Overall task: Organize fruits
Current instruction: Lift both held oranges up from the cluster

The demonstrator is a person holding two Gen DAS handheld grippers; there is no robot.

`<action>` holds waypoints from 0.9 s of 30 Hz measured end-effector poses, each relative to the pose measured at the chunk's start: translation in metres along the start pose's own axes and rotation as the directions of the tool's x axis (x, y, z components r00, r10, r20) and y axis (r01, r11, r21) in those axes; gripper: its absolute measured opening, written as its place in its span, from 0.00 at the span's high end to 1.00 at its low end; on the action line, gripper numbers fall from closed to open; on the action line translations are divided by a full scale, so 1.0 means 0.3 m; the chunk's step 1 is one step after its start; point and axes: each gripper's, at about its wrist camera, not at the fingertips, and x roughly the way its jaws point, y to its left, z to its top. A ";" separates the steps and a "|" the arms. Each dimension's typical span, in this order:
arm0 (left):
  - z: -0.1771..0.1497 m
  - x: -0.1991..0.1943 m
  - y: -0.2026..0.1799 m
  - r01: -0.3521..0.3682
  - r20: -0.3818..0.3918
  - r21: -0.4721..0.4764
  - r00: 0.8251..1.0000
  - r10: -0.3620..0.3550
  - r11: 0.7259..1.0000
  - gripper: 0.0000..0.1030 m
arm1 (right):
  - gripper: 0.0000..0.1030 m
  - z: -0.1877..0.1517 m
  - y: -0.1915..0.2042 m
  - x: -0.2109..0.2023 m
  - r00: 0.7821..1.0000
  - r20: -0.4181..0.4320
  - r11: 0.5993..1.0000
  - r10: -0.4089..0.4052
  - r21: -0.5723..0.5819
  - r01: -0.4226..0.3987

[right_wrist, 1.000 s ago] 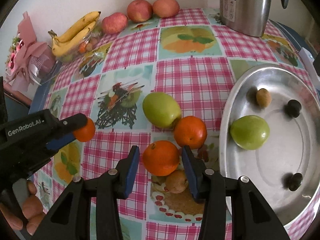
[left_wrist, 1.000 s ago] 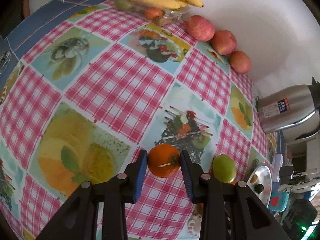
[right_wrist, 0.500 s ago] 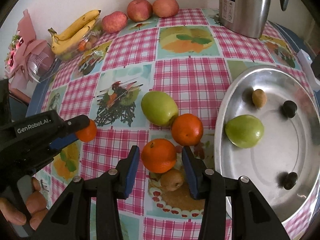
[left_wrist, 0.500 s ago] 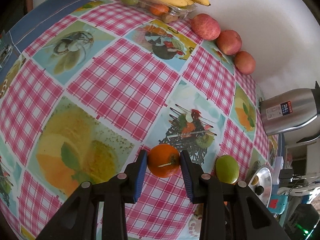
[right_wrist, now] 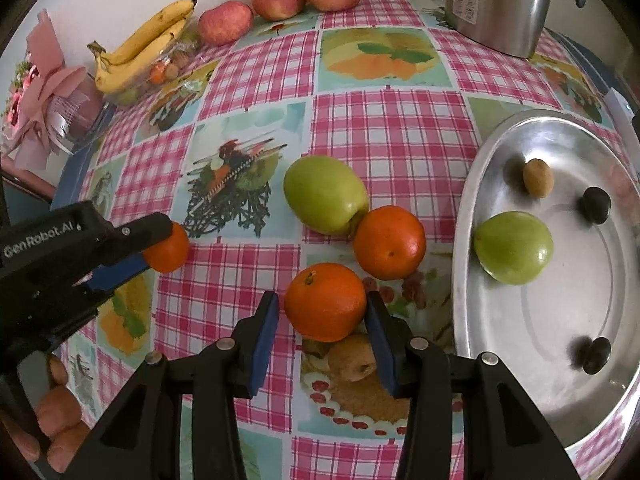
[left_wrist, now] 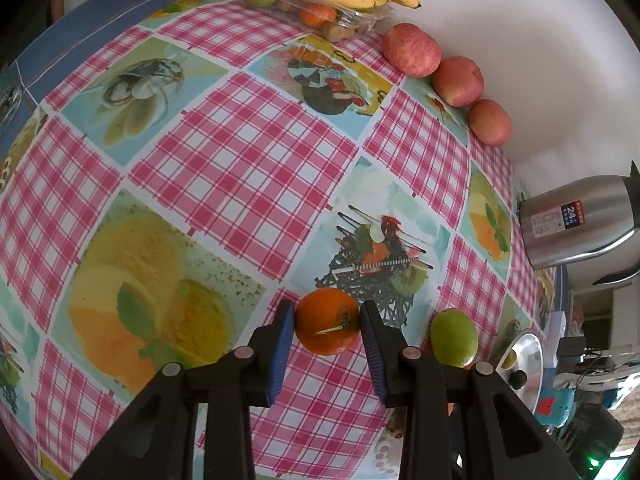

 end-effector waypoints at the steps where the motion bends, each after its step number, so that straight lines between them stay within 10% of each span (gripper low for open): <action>1: 0.000 0.002 0.001 -0.001 -0.002 0.000 1.000 0.001 1.000 0.65 | 0.56 0.000 0.001 0.005 1.000 -0.002 1.000 -0.004 -0.002 0.004; 27: -0.001 -0.017 -0.019 -0.012 0.025 0.028 1.000 0.012 1.000 0.65 | 0.66 0.021 0.013 -0.080 0.994 0.101 0.999 0.034 -0.021 -0.032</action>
